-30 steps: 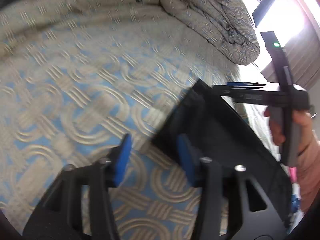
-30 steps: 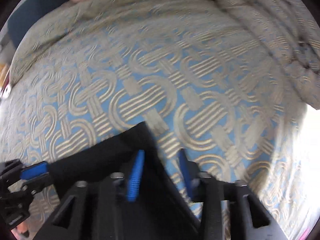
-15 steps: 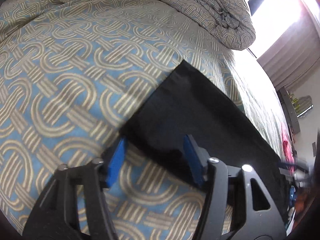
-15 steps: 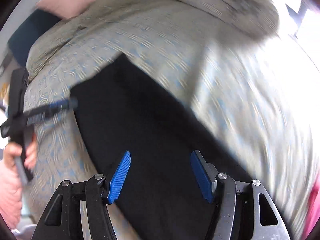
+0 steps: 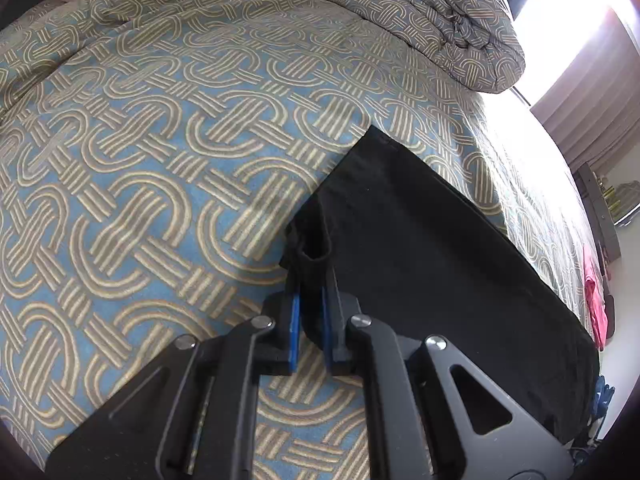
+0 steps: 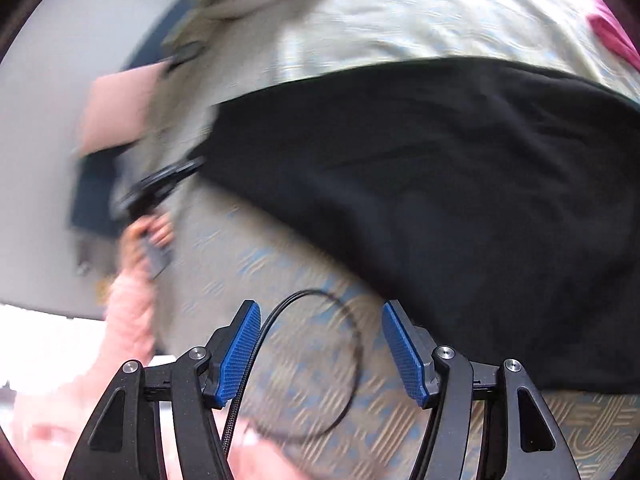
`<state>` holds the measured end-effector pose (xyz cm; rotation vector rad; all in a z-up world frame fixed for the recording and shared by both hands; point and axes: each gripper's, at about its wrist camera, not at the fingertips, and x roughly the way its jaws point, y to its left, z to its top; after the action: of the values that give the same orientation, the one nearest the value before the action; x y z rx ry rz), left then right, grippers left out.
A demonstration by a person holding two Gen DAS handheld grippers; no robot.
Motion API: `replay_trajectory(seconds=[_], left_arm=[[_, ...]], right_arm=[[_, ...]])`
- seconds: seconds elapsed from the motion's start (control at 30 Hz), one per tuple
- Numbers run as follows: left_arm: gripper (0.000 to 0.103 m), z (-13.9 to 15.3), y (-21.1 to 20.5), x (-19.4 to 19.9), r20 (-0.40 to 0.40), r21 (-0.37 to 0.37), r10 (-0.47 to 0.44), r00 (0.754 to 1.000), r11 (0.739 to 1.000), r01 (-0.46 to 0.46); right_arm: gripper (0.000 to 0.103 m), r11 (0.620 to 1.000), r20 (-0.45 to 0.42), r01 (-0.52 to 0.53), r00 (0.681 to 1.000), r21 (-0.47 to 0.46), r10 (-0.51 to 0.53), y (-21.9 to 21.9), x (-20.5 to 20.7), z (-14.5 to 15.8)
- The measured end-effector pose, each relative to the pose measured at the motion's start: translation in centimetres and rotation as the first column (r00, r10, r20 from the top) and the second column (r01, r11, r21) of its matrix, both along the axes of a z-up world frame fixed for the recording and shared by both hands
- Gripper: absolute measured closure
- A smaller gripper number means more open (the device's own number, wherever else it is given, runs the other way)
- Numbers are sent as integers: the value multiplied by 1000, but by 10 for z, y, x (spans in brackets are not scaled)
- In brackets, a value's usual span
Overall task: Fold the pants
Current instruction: 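Grasp the folded pants edge with the left tool while the right tool releases and withdraws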
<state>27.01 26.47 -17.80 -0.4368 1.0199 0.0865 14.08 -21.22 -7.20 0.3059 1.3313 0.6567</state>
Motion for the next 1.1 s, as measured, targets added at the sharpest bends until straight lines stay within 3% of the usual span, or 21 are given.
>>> replay_trajectory(seconds=[0.07,0.1,0.13,0.2,0.27,0.37,0.53,0.7,0.9,1.0,1.1], left_arm=[[93,0,0,-1,-1,5,3,1000,1000,-3],[93,0,0,-1,-2,4,8,1000,1000,-8],[93,-1,0,-1,-5,3,14,1000,1000,-14],[93,-3,1,-2,-7,-5,27,1000,1000,-27],[93,-4,2,-2,-11,-14,36,999,999,-36],[93,-3,2,-3,-12,-19,37,999,999,-37],[93,3,-1,-3,-13,3,20,1000,1000,-20],[93,-2,1,0,-28,-2,27,999,1000,-27],[93,-2,-1,-2,-25,3,30,999,1000,-30],[93,-2,-2,0,-34,8,23,999,1000,-23],[93,-4,-7,2,-36,36,7,999,999,-6]], right_arm=[[23,995,74,-77,994,-68,82,4,-19,12],[21,983,113,-58,990,-174,79,6,-22,11],[21,963,132,-18,990,-270,55,6,-21,4],[21,882,165,116,985,-456,-44,2,-7,-16],[22,837,191,196,975,-511,-111,1,6,-31],[22,844,190,259,963,-469,-190,10,25,-45],[22,861,237,191,968,-470,-86,47,35,-29],[22,794,342,240,939,-558,-43,39,31,18],[22,801,433,383,885,-461,-174,8,34,72],[22,828,473,404,858,-388,-197,7,19,100],[22,872,488,375,852,-315,-190,17,2,120]])
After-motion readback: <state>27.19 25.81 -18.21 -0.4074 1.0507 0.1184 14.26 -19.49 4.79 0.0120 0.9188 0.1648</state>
